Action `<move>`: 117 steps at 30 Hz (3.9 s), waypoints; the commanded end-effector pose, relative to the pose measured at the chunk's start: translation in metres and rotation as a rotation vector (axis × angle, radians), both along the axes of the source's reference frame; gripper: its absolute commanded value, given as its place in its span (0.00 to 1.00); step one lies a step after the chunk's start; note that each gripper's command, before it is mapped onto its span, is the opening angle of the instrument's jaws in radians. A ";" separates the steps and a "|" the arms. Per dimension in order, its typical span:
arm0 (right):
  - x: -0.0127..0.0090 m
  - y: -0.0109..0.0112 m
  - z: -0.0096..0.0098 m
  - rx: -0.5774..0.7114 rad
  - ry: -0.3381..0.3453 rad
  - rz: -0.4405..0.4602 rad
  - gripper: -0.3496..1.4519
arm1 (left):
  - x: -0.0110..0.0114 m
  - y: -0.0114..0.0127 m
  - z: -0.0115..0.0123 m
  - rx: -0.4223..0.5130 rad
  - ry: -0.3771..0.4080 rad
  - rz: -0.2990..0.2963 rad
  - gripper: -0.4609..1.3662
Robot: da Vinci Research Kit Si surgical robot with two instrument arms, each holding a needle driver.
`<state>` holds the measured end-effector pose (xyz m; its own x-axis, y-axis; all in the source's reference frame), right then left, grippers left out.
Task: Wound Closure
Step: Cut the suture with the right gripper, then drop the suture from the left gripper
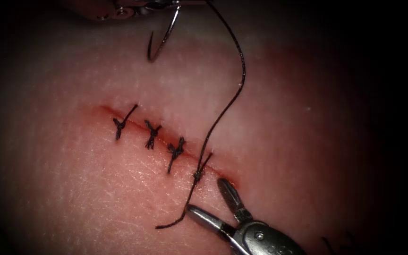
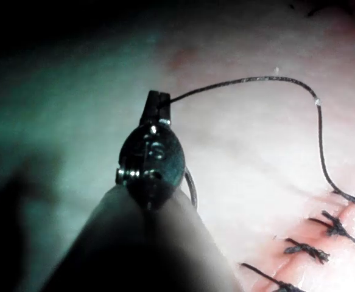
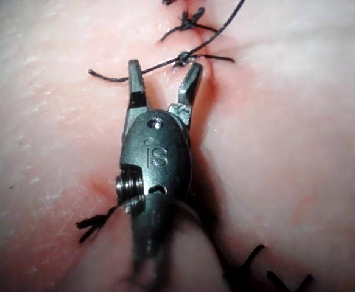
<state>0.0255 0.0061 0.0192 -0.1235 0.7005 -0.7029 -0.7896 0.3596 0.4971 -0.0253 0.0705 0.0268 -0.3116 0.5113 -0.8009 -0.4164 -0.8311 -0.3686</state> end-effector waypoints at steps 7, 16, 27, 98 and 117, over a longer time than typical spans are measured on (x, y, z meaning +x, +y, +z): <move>0.0001 0.0017 0.0012 0.019 0.004 0.012 0.61 | 0.0003 -0.0009 -0.0040 0.017 -0.006 -0.012 0.06; 0.0005 0.0029 0.0022 0.038 0.000 -0.001 0.60 | 0.0004 -0.0028 -0.0100 0.030 -0.020 -0.020 0.06; 0.0011 0.0052 0.0020 0.054 0.009 -0.011 0.62 | 0.0001 -0.0021 -0.0140 0.041 -0.024 -0.020 0.06; 0.0071 0.0093 0.0047 0.062 -0.036 -0.089 0.05 | -0.0034 -0.0013 -0.0193 0.010 -0.045 -0.016 0.06; 0.0008 0.0075 0.0012 -0.035 -0.059 -0.141 0.86 | -0.0051 -0.0012 -0.0173 -0.063 -0.030 -0.001 0.06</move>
<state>0.0252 0.0134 0.0203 0.0231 0.6808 -0.7321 -0.7618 0.4862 0.4282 -0.0308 0.0691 0.0099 -0.2893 0.4479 -0.8460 -0.4062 -0.8577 -0.3152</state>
